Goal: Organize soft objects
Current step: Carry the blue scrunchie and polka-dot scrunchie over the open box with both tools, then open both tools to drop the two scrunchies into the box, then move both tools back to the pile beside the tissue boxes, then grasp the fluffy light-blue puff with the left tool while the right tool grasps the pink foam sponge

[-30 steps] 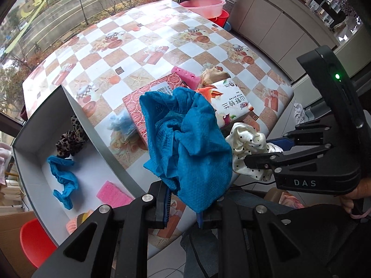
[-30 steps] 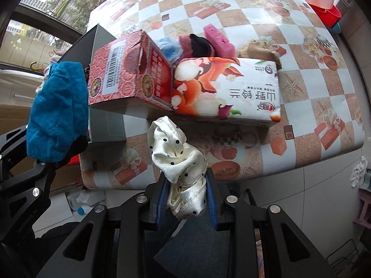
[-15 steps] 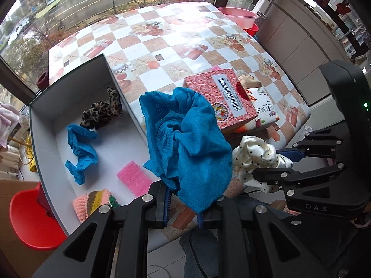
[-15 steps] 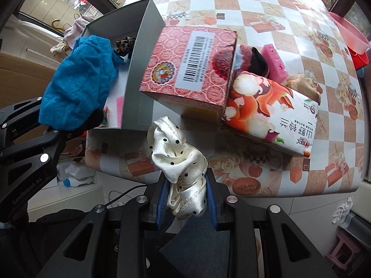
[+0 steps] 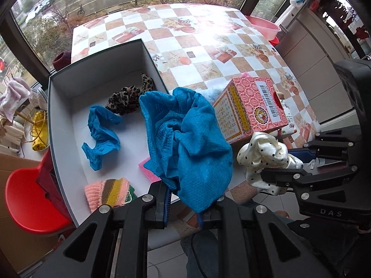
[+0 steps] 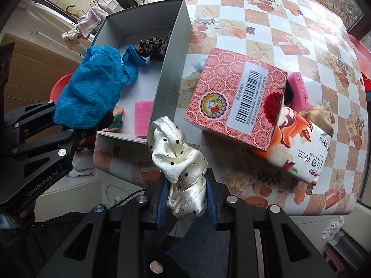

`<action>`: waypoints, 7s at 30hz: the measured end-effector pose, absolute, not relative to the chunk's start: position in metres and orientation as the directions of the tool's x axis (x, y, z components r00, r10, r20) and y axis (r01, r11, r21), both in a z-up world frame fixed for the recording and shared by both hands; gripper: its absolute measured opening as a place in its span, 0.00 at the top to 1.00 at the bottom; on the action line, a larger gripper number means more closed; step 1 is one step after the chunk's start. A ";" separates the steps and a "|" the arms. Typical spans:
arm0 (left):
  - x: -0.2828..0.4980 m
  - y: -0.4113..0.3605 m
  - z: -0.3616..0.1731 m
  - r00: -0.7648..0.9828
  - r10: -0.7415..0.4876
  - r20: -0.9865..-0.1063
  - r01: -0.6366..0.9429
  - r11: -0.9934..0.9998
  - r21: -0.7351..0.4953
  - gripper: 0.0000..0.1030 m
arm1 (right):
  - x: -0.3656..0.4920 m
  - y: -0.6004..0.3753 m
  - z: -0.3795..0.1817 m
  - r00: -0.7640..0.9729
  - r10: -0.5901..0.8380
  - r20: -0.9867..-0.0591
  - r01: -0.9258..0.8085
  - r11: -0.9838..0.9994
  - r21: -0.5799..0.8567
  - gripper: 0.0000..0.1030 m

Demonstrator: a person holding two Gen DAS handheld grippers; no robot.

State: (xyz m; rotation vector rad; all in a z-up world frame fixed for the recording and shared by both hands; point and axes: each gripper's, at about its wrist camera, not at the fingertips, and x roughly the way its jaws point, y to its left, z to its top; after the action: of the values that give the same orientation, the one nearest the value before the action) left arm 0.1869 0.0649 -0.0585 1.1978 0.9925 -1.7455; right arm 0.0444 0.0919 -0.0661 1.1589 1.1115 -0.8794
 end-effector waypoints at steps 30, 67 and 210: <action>0.231 0.032 -0.066 -0.209 -0.192 -0.959 0.962 -0.215 -0.167 0.82 | 0.078 0.044 -0.054 0.298 0.007 -0.954 0.925 0.243 0.291 0.70; 0.280 -0.075 -0.077 -0.096 -0.233 -0.968 0.995 -0.003 -0.098 0.82 | 0.135 -0.077 -0.048 0.378 -0.048 -0.925 0.904 0.237 0.357 0.70; 0.005 -0.149 -0.242 0.284 0.164 -0.945 0.839 -0.519 0.162 0.10 | -0.212 -0.089 -0.202 0.113 0.074 -0.991 0.993 -0.049 0.110 0.01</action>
State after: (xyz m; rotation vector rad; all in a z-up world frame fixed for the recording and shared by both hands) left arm 0.0047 -0.1492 -0.2422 1.8745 0.9011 -1.2642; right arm -0.2118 -0.0890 -0.2016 1.3492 1.1601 -1.1208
